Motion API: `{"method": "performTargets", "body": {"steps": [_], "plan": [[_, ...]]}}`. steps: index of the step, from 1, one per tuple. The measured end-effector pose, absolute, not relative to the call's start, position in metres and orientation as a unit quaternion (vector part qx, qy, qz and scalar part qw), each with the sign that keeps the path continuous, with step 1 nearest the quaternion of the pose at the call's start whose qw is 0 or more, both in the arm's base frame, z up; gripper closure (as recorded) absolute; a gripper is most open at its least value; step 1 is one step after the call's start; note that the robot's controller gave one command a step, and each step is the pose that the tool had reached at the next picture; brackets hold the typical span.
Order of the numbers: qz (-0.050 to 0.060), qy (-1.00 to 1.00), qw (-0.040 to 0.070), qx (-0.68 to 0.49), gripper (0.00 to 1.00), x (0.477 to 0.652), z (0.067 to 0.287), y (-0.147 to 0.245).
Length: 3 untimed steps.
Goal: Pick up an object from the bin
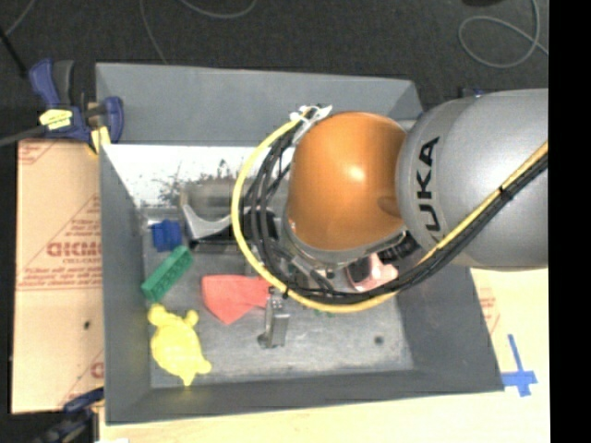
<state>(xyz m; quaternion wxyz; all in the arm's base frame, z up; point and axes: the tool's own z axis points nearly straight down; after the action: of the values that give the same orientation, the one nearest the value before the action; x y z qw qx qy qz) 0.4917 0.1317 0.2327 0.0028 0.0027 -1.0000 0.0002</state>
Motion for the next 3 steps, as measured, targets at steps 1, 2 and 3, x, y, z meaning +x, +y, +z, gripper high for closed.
{"method": "performTargets", "body": {"steps": [1,2,3], "plan": [[-0.001,-1.0,-0.001,0.0,0.0,0.493,0.237,0.131],[0.0,-1.0,-0.003,0.031,0.0,0.53,0.16,0.11],[0.0,-0.987,-0.001,0.162,0.0,0.563,0.15,0.097]]}}
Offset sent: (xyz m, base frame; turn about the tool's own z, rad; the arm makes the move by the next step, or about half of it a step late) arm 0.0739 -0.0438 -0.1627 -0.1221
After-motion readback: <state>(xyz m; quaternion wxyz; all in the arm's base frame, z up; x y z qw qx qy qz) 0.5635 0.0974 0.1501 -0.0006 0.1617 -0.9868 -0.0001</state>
